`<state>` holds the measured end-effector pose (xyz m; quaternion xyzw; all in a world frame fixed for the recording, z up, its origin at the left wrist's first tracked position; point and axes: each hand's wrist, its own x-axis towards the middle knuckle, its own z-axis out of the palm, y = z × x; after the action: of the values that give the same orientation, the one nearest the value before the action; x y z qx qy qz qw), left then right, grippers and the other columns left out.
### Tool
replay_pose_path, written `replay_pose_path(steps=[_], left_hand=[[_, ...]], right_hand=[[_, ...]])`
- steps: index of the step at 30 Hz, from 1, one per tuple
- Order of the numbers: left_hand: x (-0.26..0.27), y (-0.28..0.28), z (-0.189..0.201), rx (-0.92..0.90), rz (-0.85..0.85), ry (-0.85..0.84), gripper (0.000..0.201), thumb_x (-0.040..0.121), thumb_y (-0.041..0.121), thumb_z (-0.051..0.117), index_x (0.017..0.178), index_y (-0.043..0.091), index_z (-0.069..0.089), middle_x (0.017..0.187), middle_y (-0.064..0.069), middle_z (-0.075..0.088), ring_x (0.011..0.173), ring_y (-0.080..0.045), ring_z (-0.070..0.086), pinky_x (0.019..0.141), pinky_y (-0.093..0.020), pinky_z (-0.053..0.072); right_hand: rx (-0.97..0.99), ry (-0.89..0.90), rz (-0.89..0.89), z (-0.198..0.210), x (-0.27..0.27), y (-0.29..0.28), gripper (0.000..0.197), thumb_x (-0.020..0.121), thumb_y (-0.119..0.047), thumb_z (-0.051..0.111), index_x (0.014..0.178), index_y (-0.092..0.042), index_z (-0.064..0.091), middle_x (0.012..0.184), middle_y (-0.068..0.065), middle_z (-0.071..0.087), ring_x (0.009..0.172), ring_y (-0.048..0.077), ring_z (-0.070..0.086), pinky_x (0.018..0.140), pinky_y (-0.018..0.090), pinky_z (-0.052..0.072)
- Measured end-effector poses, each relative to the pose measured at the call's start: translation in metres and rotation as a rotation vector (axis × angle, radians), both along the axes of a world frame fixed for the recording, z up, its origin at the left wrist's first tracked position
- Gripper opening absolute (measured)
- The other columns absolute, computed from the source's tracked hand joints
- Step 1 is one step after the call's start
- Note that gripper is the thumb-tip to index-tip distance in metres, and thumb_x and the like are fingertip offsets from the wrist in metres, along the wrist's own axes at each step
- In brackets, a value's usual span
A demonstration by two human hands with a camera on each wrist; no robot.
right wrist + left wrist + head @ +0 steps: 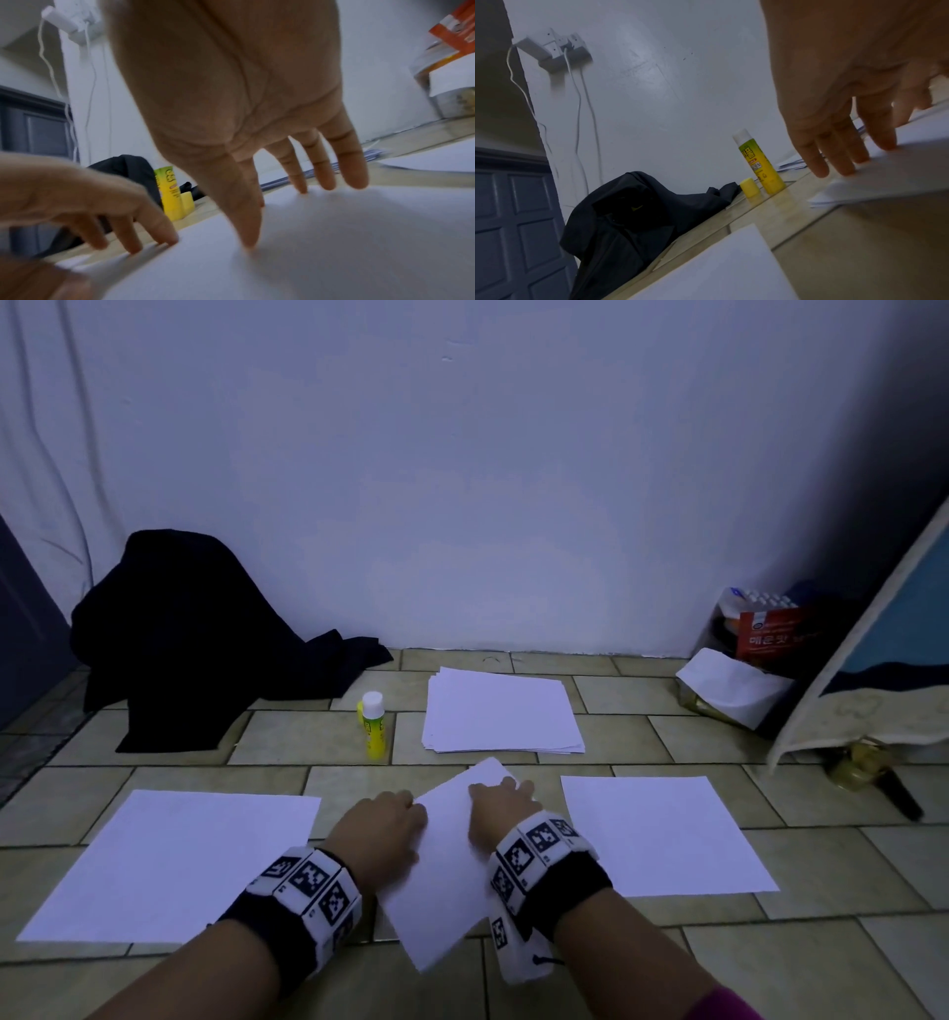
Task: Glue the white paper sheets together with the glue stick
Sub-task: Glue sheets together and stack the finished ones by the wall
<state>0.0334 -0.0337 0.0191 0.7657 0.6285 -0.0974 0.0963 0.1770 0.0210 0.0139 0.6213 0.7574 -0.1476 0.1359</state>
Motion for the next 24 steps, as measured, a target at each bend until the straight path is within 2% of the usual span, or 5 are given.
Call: replay_pose_path(steps=[7, 11, 14, 20, 24], left_hand=[[-0.005, -0.004, 0.005, -0.017, -0.035, 0.042, 0.076, 0.069, 0.057, 0.076, 0.125, 0.015, 0.045, 0.127, -0.004, 0.047, 0.115, -0.022, 0.043, 0.090, -0.030, 0.035], [-0.012, -0.005, -0.009, -0.186, 0.032, 0.056, 0.160, 0.031, 0.089, 0.053, 0.151, 0.002, -0.007, 0.160, -0.013, -0.009, 0.148, -0.030, -0.007, 0.118, -0.050, 0.008], [-0.012, -0.002, -0.011, -0.311, 0.037, 0.031, 0.171, 0.011, 0.087, 0.034, 0.146, 0.001, -0.026, 0.155, -0.013, -0.030, 0.144, -0.028, -0.026, 0.117, -0.050, -0.008], [-0.018, 0.003, -0.022, -0.309, 0.042, 0.021, 0.169, 0.019, 0.090, 0.042, 0.146, 0.001, -0.025, 0.156, -0.014, -0.028, 0.145, -0.026, -0.023, 0.117, -0.047, -0.011], [-0.018, 0.001, -0.023, -0.264, 0.043, 0.045, 0.147, 0.059, 0.075, 0.070, 0.148, 0.002, -0.022, 0.158, -0.014, -0.023, 0.146, -0.026, -0.019, 0.117, -0.047, -0.011]], right_hand=[[0.003, 0.077, 0.066, -0.008, -0.038, -0.017, 0.060, 0.083, -0.029, 0.068, 0.130, -0.014, 0.034, 0.131, 0.012, 0.039, 0.123, 0.034, 0.036, 0.094, 0.042, 0.040], [-0.088, 0.137, 0.247, -0.003, -0.042, -0.018, 0.096, 0.079, -0.026, 0.076, 0.149, -0.009, 0.012, 0.153, 0.006, 0.019, 0.141, 0.027, 0.018, 0.111, 0.049, 0.029], [-0.191, 0.095, 0.311, -0.002, -0.041, -0.014, 0.105, 0.083, -0.029, 0.072, 0.152, -0.010, -0.006, 0.161, 0.002, -0.006, 0.148, 0.019, -0.003, 0.118, 0.052, 0.009], [-0.196, 0.059, 0.227, -0.006, -0.012, -0.003, 0.117, 0.075, -0.051, 0.073, 0.152, -0.017, -0.008, 0.160, 0.001, -0.010, 0.148, 0.017, -0.002, 0.117, 0.054, 0.001], [-0.163, 0.041, 0.133, -0.001, 0.004, 0.003, 0.126, 0.067, -0.051, 0.079, 0.152, -0.010, -0.004, 0.161, 0.004, -0.002, 0.148, 0.020, 0.006, 0.117, 0.051, 0.006]])
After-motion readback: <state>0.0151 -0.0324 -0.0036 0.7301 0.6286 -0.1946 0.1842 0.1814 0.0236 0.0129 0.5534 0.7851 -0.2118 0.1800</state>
